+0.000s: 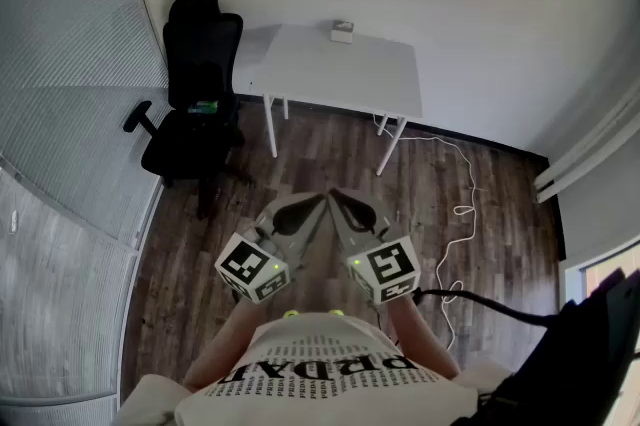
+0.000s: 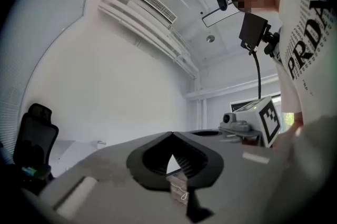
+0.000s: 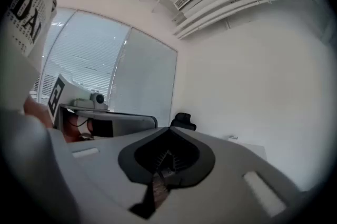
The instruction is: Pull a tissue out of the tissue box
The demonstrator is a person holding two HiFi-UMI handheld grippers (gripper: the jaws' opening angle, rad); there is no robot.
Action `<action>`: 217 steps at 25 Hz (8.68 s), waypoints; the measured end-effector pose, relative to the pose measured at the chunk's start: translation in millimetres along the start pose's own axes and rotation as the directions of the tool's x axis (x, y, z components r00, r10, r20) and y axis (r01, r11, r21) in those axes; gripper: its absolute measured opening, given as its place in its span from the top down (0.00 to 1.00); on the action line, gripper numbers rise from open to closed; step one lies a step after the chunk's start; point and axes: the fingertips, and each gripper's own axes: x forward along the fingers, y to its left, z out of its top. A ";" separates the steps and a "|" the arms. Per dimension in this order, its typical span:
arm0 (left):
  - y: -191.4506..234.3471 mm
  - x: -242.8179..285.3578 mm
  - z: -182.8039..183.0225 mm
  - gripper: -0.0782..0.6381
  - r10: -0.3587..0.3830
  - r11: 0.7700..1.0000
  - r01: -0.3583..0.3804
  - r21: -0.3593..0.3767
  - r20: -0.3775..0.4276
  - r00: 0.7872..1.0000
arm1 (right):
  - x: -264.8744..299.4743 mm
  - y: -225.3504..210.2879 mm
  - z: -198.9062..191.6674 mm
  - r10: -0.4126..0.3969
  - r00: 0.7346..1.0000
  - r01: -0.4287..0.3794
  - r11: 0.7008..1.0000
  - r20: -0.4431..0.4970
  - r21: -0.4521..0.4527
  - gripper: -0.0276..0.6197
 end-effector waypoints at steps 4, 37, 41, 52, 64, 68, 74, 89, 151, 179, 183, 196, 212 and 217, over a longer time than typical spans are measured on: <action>6.2 2.5 -0.8 0.90 -0.002 1.000 0.002 -0.006 0.001 1.000 | 6.0 -2.9 4.7 0.002 1.000 -0.002 1.000 0.025 0.008 0.95; 29.7 -22.0 -11.3 0.90 -0.030 1.000 0.030 0.000 -0.044 0.999 | 33.6 17.8 -7.3 -0.066 0.998 0.066 0.998 -0.012 0.018 0.95; 37.3 -13.4 -8.3 0.90 -0.027 1.000 0.026 -0.013 -0.043 0.999 | 41.4 7.8 -5.5 -0.065 0.998 0.066 0.997 -0.021 0.030 0.95; 67.9 34.4 -13.7 0.90 0.016 1.000 -0.016 -0.015 -0.051 0.999 | 68.3 -42.2 -10.8 -0.021 1.000 0.021 0.999 -0.020 0.034 0.95; 87.9 133.3 -22.4 0.90 0.053 0.999 -0.053 0.007 -0.067 0.996 | 75.2 -140.2 -22.1 0.008 1.000 -0.008 0.999 -0.015 0.040 0.95; 91.2 158.3 -25.1 0.90 0.083 0.997 -0.082 0.014 -0.057 0.995 | 77.2 -165.4 -22.6 0.032 0.999 -0.031 0.999 -0.006 0.040 0.95; 104.0 190.0 -29.7 0.90 0.119 0.993 -0.118 0.024 -0.063 0.991 | 88.2 -197.3 -26.0 0.059 0.998 -0.058 0.996 -0.009 0.061 0.95; 177.3 224.3 -41.5 0.90 0.118 0.993 -0.119 -0.006 -0.082 0.990 | 158.6 -237.9 -40.8 0.069 0.997 -0.065 0.993 -0.042 0.104 0.95; 430.3 468.2 -57.2 0.90 0.140 0.990 -0.140 0.003 -0.099 0.985 | 384.4 -503.8 -46.8 0.081 0.996 -0.077 0.993 -0.043 0.088 0.95; 530.7 536.3 -59.0 0.90 0.163 0.987 -0.164 -0.002 -0.072 0.984 | 473.0 -578.0 -50.5 0.086 0.994 -0.080 0.994 -0.063 0.080 0.95; 559.0 547.3 -53.5 0.90 0.142 0.990 -0.143 -0.012 -0.063 0.988 | 499.9 -590.9 -46.9 0.067 0.996 -0.062 0.995 -0.064 0.083 0.95; 633.4 579.5 -50.7 0.90 0.050 0.998 -0.053 -0.039 -0.082 0.995 | 570.0 -629.2 -46.6 -0.016 0.997 0.023 0.996 -0.081 0.088 0.95; 695.9 602.3 -61.7 0.90 -0.056 0.996 0.048 -0.081 -0.100 0.993 | 629.7 -658.3 -60.5 -0.102 0.986 0.115 0.989 -0.135 0.097 0.95; 700.6 612.1 -71.1 0.90 -0.082 0.993 0.072 -0.098 -0.100 0.992 | 633.5 -668.7 -69.3 -0.125 0.981 0.140 0.985 -0.147 0.097 0.94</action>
